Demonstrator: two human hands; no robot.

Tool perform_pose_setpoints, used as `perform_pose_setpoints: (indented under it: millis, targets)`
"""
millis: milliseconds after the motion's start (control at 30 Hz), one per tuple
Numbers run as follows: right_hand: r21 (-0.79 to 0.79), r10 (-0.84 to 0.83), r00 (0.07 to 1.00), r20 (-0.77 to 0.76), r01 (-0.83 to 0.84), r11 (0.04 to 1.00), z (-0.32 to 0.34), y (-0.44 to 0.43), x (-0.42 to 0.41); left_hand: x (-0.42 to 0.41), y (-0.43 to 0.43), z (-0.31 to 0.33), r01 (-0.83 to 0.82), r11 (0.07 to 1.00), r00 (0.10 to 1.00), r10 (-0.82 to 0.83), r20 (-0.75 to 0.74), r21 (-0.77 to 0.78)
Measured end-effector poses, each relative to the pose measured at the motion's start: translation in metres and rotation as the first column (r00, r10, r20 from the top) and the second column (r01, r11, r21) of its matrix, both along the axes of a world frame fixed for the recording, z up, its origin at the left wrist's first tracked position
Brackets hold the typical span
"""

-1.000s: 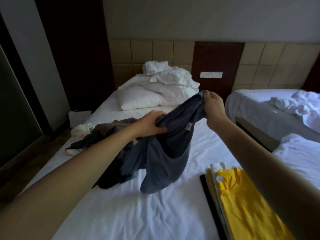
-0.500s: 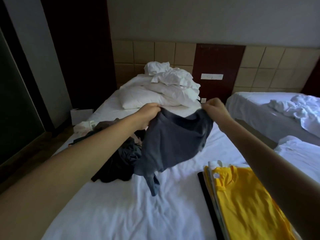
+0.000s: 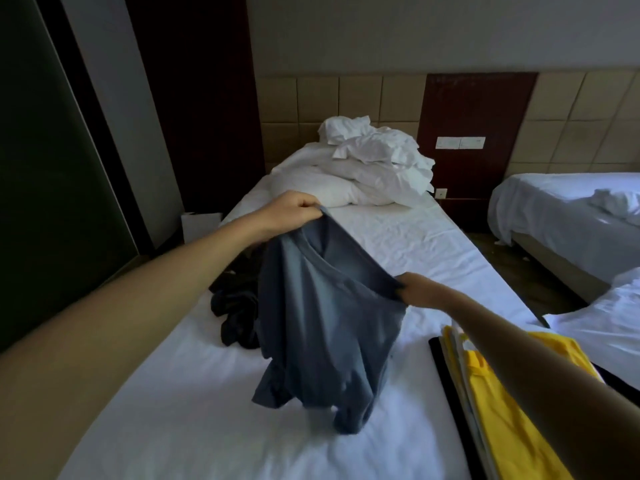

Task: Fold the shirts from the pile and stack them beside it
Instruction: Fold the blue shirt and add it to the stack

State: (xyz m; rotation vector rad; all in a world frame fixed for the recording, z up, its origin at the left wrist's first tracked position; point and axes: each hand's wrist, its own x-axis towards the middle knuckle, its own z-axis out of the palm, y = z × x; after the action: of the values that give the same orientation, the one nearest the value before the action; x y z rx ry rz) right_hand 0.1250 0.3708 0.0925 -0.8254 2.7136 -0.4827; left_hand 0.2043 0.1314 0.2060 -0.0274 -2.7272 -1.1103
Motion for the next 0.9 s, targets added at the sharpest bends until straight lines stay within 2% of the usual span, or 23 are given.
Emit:
perform_pose_setpoints:
  millis: [100,167,200,267,333,400,433,500,533,567,633,667,733,767,800,833,900]
  targets:
    - [-0.125,-0.102,0.994,0.041,0.106,0.986,0.0,0.021,-0.008,0.002,-0.031,-0.02,-0.003,0.958,0.987,0.048,0.153,-0.285]
    - [-0.236,-0.132,0.979,0.156,0.167,0.957,0.011,0.031,-0.005,0.002,-0.043,-0.037,0.076,0.899,0.967,0.039,0.251,-0.432]
    - [-0.295,-0.149,0.964,0.221,0.211,0.932,0.02,0.035,-0.003,0.003,-0.046,-0.044,0.123,0.881,0.961,0.009,0.277,-0.457]
    - [-0.416,-0.196,0.922,0.333,0.331,0.847,0.038,0.042,0.002,0.004,-0.043,-0.048,0.176,0.905,0.952,-0.056,0.301,-0.387]
    - [-0.533,-0.222,0.874,0.433,0.447,0.718,0.056,0.049,0.003,0.006,-0.038,-0.041,0.159,0.951,0.95,-0.074,0.305,-0.265]
    - [-0.579,-0.21,0.834,0.511,0.514,0.633,0.073,0.052,0.001,0.004,-0.034,-0.03,0.07,0.99,0.971,-0.039,0.238,-0.122]
    - [-0.582,-0.197,0.824,0.532,0.524,0.622,0.082,0.053,0.001,0.003,-0.032,-0.025,0.026,0.999,0.985,-0.021,0.173,-0.022]
    - [-0.577,-0.165,0.836,0.523,0.49,0.653,0.096,0.053,0.003,0.0,-0.026,-0.017,-0.014,0.988,0.999,0.006,0.054,0.152]
    - [-0.564,-0.147,0.862,0.485,0.436,0.701,0.101,0.054,0.004,-0.001,-0.021,-0.015,-0.028,0.978,0.999,0.021,0.035,0.205]
    - [-0.513,-0.129,0.896,0.425,0.356,0.781,0.104,0.055,0.003,-0.001,-0.017,-0.015,-0.046,0.967,0.998,0.035,0.051,0.251]
    - [-0.377,-0.04,0.949,0.314,0.163,0.912,0.107,0.061,0.003,0.002,-0.012,-0.012,-0.079,0.957,0.984,0.03,0.173,0.279]
    - [-0.319,0.01,0.953,0.303,0.092,0.943,0.107,0.066,0.003,0.006,-0.014,-0.011,-0.055,0.974,0.969,-0.002,0.246,0.221]
    - [-0.316,0.041,0.941,0.336,0.072,0.946,0.103,0.08,-0.003,0.008,-0.025,-0.011,0.124,0.987,0.937,-0.082,0.34,-0.104]
    - [-0.369,0.036,0.93,0.367,0.11,0.923,0.1,0.088,-0.007,0.009,-0.029,-0.013,0.226,0.932,0.916,-0.105,0.386,-0.284]
    - [-0.421,0.024,0.921,0.389,0.155,0.893,0.095,0.096,-0.01,0.011,-0.031,-0.016,0.313,0.866,0.886,-0.119,0.447,-0.39]
    - [-0.46,0.001,0.919,0.394,0.197,0.866,0.09,0.101,-0.012,0.011,-0.032,-0.021,0.376,0.819,0.852,-0.121,0.509,-0.434]
    - [-0.457,-0.064,0.941,0.333,0.22,0.862,0.08,0.107,-0.015,0.009,-0.032,-0.031,0.4,0.794,0.841,-0.119,0.528,-0.458]
